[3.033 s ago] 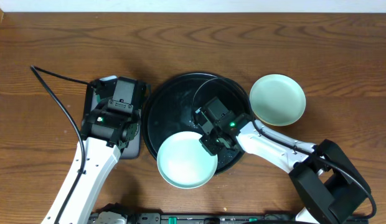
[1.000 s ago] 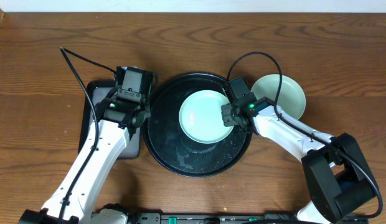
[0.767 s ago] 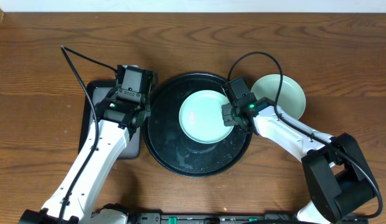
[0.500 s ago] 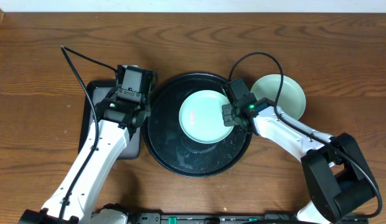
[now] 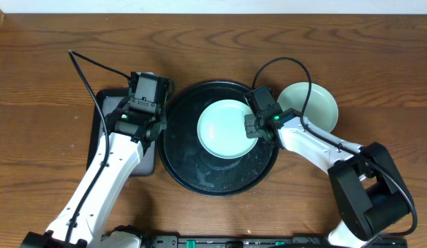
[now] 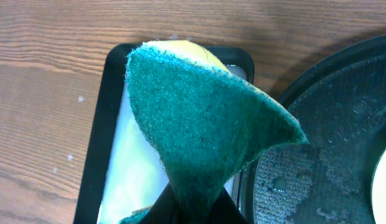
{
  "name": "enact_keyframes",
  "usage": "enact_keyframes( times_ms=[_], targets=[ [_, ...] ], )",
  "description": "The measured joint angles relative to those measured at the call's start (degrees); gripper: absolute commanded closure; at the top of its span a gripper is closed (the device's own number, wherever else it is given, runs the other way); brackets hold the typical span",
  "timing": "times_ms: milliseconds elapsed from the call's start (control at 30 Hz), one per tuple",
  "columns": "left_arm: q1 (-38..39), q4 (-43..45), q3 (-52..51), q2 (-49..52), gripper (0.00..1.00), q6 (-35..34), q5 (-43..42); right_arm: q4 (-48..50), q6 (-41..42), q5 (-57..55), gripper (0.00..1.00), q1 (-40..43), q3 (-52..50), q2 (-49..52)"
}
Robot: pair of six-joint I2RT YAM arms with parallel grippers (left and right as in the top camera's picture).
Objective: Clean dirty plates on tray and stack at the side
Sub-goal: 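Move the left gripper with sponge up toward the round tray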
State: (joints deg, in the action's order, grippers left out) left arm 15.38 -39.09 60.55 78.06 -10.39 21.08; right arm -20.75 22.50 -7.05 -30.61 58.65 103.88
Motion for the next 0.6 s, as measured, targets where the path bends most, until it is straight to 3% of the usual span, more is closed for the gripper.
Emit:
enact_keyframes(
  times_ms=[133,300,367,467,600],
  targets=[
    [0.0,0.0,0.0,0.0,0.93,0.5,-0.3,0.5,-0.1,-0.1,0.94,0.0,0.0,0.0],
    [0.0,0.0,0.0,0.0,0.93,2.8,-2.8,0.7,-0.3,0.3,0.74,0.2,0.0,0.0],
    [0.0,0.0,0.0,0.0,0.93,3.3,-3.2,0.7,-0.4,1.3,0.71,0.2,0.0,0.0],
    [0.0,0.0,0.0,0.0,0.93,3.6,-3.5,0.7,-0.5,2.9,0.83,0.2,0.0,0.0],
    [0.0,-0.4,0.0,0.0,0.93,3.8,-4.0,0.3,-0.5,3.4,0.92,0.2,0.0,0.0]
  ],
)
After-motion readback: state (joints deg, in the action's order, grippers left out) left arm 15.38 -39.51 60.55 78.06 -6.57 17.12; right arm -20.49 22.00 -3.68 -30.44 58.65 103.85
